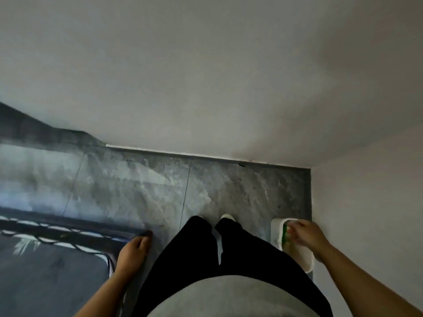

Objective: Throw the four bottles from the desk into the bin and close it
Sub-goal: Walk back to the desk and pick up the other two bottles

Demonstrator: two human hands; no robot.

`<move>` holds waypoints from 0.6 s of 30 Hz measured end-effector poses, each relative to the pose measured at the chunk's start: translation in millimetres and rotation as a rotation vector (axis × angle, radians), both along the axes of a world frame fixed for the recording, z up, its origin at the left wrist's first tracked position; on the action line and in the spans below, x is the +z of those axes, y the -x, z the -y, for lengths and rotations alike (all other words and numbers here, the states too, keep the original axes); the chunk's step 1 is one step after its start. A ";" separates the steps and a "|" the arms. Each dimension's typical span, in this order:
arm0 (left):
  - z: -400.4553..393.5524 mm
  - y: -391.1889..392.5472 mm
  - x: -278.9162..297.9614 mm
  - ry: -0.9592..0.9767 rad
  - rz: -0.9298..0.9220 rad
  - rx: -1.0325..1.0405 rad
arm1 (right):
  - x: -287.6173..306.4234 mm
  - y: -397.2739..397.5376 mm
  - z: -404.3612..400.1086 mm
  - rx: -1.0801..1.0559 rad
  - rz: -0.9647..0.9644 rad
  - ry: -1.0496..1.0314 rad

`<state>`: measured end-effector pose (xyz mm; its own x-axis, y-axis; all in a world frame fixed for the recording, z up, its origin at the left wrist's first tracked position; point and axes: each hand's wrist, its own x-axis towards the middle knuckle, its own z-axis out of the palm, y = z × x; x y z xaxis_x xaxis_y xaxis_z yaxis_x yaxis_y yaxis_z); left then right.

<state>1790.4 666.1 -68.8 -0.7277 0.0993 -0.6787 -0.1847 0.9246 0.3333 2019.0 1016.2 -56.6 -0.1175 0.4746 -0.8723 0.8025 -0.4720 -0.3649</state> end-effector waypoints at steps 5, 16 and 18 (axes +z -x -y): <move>28.2 -35.2 10.3 -0.002 -0.016 0.199 | -8.8 61.9 -12.1 0.239 -0.012 -0.014; 89.9 -33.5 -1.1 -0.077 0.006 0.625 | -13.9 148.7 18.5 0.599 0.057 -0.024; 93.4 -20.9 0.8 -0.088 0.001 0.643 | -6.2 160.6 21.4 0.639 0.086 -0.020</move>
<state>1811.3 572.7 -67.9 -0.6600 -0.3007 -0.6885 -0.6926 0.5985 0.4026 1858.4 994.8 -62.9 -0.3122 0.3505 -0.8830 0.9500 0.1146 -0.2905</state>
